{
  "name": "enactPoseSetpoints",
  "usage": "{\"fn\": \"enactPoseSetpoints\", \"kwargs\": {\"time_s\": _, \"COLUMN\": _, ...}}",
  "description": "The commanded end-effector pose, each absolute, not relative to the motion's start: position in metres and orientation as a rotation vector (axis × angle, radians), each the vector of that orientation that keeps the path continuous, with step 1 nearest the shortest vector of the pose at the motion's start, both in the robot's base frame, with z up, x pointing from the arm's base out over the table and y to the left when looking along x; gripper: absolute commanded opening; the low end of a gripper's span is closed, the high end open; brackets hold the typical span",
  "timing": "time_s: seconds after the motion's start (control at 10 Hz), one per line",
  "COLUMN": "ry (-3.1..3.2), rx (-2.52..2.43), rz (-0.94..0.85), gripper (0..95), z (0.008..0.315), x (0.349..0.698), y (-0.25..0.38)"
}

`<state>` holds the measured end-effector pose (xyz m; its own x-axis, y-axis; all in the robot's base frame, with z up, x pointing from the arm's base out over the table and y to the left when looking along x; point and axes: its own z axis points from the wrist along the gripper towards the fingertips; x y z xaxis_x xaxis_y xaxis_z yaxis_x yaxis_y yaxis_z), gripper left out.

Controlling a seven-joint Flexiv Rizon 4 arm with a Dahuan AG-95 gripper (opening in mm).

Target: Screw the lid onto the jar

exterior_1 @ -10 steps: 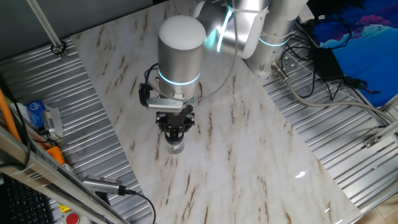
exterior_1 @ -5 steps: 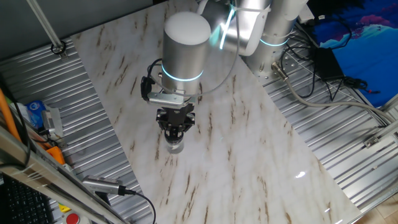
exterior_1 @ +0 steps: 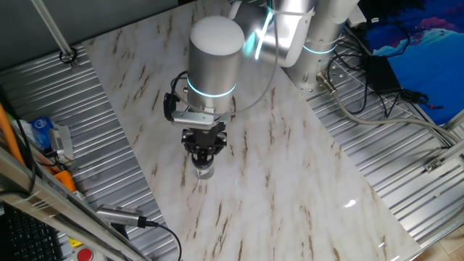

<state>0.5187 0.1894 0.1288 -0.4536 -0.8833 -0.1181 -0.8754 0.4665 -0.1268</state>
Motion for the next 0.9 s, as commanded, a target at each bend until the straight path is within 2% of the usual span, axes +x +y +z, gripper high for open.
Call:
{"fn": "enactPoseSetpoints", "kwargs": {"time_s": 0.1, "ry": 2.51, "rx": -1.604, "rz": -0.081, "gripper": 76.0, "z": 0.1141, "x": 0.5214, "y": 0.1898}}
{"fn": "enactPoseSetpoints", "kwargs": {"time_s": 0.3, "ry": 2.508, "rx": -1.613, "rz": -0.073, "gripper": 76.0, "z": 0.1143, "x": 0.5218, "y": 0.1903}}
{"fn": "enactPoseSetpoints", "kwargs": {"time_s": 0.4, "ry": 2.507, "rx": -1.617, "rz": -0.075, "gripper": 95.0, "z": 0.1151, "x": 0.5218, "y": 0.1907}}
{"fn": "enactPoseSetpoints", "kwargs": {"time_s": 0.9, "ry": 2.496, "rx": -1.64, "rz": -0.076, "gripper": 95.0, "z": 0.1193, "x": 0.5249, "y": 0.1919}}
